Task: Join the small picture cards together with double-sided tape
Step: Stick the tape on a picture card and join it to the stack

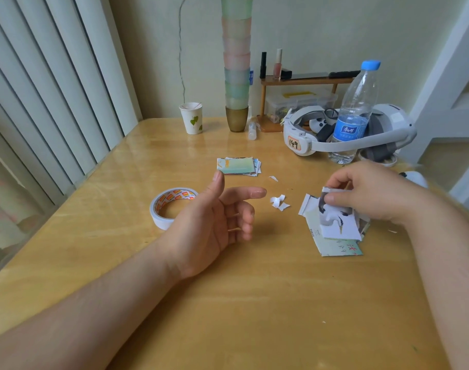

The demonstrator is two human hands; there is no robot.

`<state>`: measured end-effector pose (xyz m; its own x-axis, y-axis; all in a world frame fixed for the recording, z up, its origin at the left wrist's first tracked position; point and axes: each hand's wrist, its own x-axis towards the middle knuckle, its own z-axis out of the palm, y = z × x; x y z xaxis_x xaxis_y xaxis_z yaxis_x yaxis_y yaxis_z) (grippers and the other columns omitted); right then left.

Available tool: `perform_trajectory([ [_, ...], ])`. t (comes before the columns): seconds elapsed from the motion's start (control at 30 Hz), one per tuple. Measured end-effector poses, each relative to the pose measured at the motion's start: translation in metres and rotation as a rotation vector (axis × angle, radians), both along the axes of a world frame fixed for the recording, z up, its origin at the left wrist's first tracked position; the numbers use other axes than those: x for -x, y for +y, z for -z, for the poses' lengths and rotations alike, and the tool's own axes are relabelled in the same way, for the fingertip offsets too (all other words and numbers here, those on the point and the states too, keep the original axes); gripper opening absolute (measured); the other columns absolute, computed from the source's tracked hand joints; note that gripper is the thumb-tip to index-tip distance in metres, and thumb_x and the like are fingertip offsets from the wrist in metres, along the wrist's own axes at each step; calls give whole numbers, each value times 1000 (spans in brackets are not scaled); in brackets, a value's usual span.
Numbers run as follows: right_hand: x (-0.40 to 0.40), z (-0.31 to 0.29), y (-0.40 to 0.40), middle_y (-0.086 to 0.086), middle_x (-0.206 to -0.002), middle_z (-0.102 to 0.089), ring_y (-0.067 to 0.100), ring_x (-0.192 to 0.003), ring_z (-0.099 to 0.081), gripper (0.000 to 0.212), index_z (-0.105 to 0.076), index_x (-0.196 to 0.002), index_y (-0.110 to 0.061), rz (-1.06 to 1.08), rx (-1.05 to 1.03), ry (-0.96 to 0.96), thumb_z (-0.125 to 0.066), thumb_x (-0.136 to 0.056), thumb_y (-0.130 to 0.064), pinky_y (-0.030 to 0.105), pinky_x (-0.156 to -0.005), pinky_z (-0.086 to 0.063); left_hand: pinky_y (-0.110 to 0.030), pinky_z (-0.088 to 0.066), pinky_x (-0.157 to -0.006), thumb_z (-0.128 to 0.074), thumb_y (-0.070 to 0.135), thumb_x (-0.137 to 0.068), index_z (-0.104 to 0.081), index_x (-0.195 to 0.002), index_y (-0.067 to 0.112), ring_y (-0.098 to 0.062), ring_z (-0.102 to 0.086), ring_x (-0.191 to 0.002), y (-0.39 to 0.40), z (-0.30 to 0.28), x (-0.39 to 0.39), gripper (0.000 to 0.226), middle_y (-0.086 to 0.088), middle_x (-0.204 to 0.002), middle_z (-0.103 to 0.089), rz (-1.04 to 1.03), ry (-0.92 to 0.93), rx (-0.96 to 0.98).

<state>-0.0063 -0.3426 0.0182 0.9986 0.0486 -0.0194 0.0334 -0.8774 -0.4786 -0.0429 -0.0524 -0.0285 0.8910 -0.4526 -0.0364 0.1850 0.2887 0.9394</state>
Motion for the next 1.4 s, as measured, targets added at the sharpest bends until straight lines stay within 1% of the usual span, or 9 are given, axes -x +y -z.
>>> perform_trajectory([
  [0.17, 12, -10, 30, 6, -82, -79, 21, -73, -75, 5, -74, -90, -15, -59, -605, -59, -75, -91, -10, 37, -71, -59, -36, -45, -75, -38, 68, -94, -78, -115, 16, -20, -54, -73, 0, -2, 0, 69, -4, -83, -59, -36, -20, 26],
  [0.23, 12, -1, 50, 10, -84, -79, 29, -75, -73, 6, -70, -90, -13, -46, -709, -61, -72, -94, -10, 43, -73, -55, -35, -45, -75, -39, 66, -94, -79, -112, 16, -18, -53, -75, 1, -3, 1, 66, -3, -85, -59, -64, -36, 40],
  [0.37, 15, 15, 78, 21, -85, -76, 29, -72, -64, 9, -68, -90, -15, -37, -778, -12, -67, -99, -17, 46, -73, -49, -33, -41, -77, -37, 64, -94, -80, -109, 17, -16, -48, -78, 5, -8, 0, 66, 1, -86, -51, -163, -114, 14],
  [0.53, 22, 18, 90, 24, -106, -75, 28, -88, -71, 19, -77, -92, -16, -80, -882, 164, -61, -102, -14, 56, -94, -55, -30, -35, -93, -28, 66, -98, -82, -111, 35, -12, -46, -96, 11, -9, 3, 63, 19, -95, -54, -295, -391, -291],
  [0.7, 26, 14, 92, 7, -86, -76, 19, -79, -74, 21, -72, -83, -19, -116, -931, 193, -63, -101, -14, 32, -67, -56, -31, -25, -119, -29, 64, -98, -73, -120, 52, -9, -34, -139, 18, -7, 6, 50, 18, -131, -42, -205, -686, -554],
  [0.83, 28, 12, 93, 9, -77, -69, 21, -69, -67, 22, -64, -80, -16, -90, -973, 251, -58, -101, -9, 34, -62, -52, -37, -25, -122, -25, 80, -96, -68, -127, 55, -16, -31, -142, 23, -4, 6, 58, 10, -142, -37, -182, -772, -682],
  [0.97, 29, 11, 95, 13, -82, -70, 26, -74, -67, 19, -63, -86, -15, -95, -1000, 282, -54, -102, -9, 37, -66, -53, -40, -28, -119, -25, 66, -103, -66, -133, 52, -17, -28, -145, 28, -1, 2, 52, 7, -146, -39, -198, -884, -800],
  [1.1, 32, 9, 97, 10, -79, -73, 20, -68, -70, 16, -65, -93, -14, -110, -1023, 295, -53, -105, -11, 32, -53, -57, -34, -28, -115, -22, 71, -103, -65, -136, 50, -21, -31, -142, 32, -1, 1, 58, 3, -146, -41, -231, -972, -865],
  [1.4, 34, 6, 98, 11, -88, -77, 21, -72, -73, 19, -67, -99, -13, -96, -1108, 315, -50, -106, -9, 33, -56, -60, -40, -30, -114, -18, 70, -104, -62, -139, 51, -22, -33, -133, 35, -3, 0, 59, 2, -143, -40, -231, -1083, -1021],
])
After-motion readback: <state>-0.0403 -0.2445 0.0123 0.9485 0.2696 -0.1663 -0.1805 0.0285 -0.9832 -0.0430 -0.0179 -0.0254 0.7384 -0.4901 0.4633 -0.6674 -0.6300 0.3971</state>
